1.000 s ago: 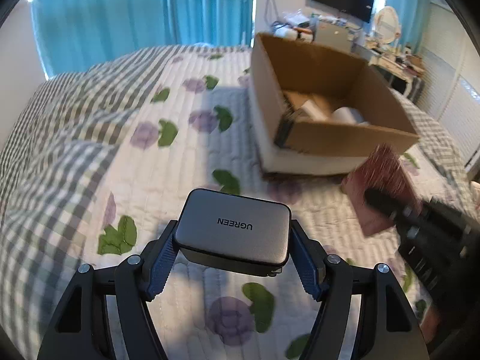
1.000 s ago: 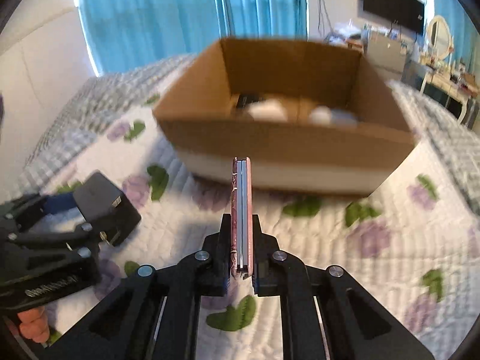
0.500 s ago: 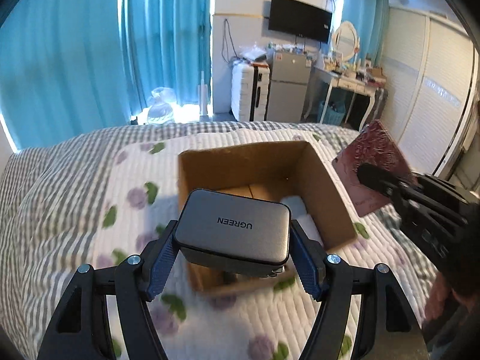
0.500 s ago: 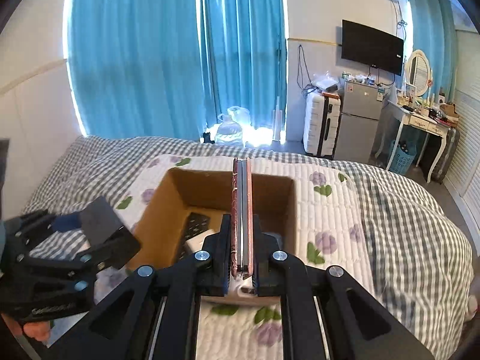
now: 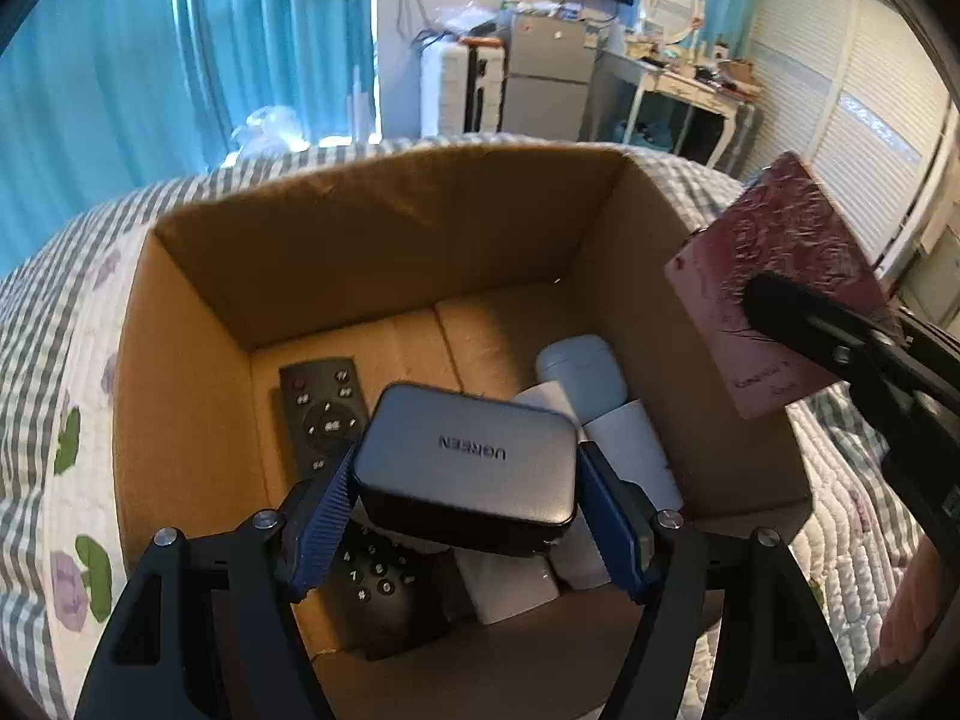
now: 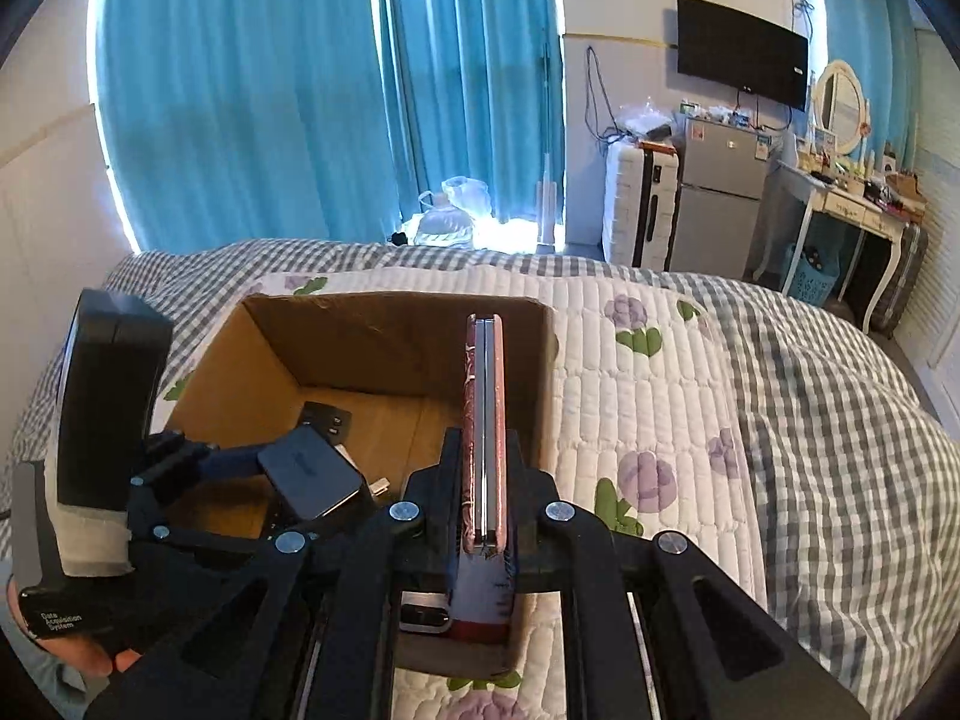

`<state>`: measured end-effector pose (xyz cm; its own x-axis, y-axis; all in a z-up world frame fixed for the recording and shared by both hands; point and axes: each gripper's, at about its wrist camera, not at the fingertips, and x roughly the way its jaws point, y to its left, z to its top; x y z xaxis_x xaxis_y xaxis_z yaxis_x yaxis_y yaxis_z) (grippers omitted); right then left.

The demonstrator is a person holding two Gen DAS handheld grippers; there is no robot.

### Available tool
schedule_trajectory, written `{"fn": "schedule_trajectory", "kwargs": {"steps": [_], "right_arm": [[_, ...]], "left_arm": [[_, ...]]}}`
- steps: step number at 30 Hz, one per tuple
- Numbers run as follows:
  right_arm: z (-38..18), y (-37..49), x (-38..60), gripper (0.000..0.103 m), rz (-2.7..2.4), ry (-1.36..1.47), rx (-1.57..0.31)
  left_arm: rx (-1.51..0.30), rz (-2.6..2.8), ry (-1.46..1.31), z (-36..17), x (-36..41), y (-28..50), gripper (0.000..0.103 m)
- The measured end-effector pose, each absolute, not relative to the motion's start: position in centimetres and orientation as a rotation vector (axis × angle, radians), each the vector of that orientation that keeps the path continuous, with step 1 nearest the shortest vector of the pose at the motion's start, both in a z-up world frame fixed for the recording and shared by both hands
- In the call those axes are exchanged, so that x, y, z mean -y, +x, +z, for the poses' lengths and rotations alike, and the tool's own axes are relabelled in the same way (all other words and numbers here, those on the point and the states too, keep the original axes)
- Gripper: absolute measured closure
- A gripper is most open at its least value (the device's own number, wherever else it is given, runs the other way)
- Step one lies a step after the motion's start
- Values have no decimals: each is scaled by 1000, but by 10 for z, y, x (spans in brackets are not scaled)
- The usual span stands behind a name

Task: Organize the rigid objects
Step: 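Drop the power bank into the box with the left gripper while the right drops the pink card in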

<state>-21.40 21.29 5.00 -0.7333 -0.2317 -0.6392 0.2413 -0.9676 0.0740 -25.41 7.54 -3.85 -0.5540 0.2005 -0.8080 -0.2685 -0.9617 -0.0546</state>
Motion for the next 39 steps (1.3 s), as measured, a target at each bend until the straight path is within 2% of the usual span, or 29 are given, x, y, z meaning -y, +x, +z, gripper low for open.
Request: {"fn": "schedule_trajectory", "kwargs": {"steps": [3,11,15,20,24,25,26,27,28,33,39], "right_arm": [[52,-216,-220,93,-2709,997,8],[64,-224,-203,93,-2692,1006,-18],[50,-248,-182,93,-2640,1099,-60],[30,-268,-167,93,-2605,1192,20],[21,-275,-159,92,-2620,1222,12],[21,-276,-159,83,-2626,1217,14],[23,-276,-159,63,-2631,1208,21],[26,-275,-159,53,-2634,1196,31],[31,-272,-160,49,-2641,1173,41],[58,-251,-169,49,-2699,1111,-1],[104,-209,-188,49,-2764,1046,-49]], "left_arm": [[-153,2610,-1263,-23,-77,-248,25],[-118,2758,-1151,22,-31,-240,25],[-85,2810,-1157,23,-3,-242,25],[-61,2848,-1198,7,20,-251,25],[-53,2830,-1215,-3,22,-254,25],[-54,2823,-1214,-4,22,-254,25],[-59,2818,-1213,-4,20,-254,25],[-66,2816,-1213,-4,19,-254,25],[-71,2818,-1213,-3,19,-251,25],[-78,2831,-1167,18,13,-236,25],[-99,2865,-1048,68,5,-199,25]]}}
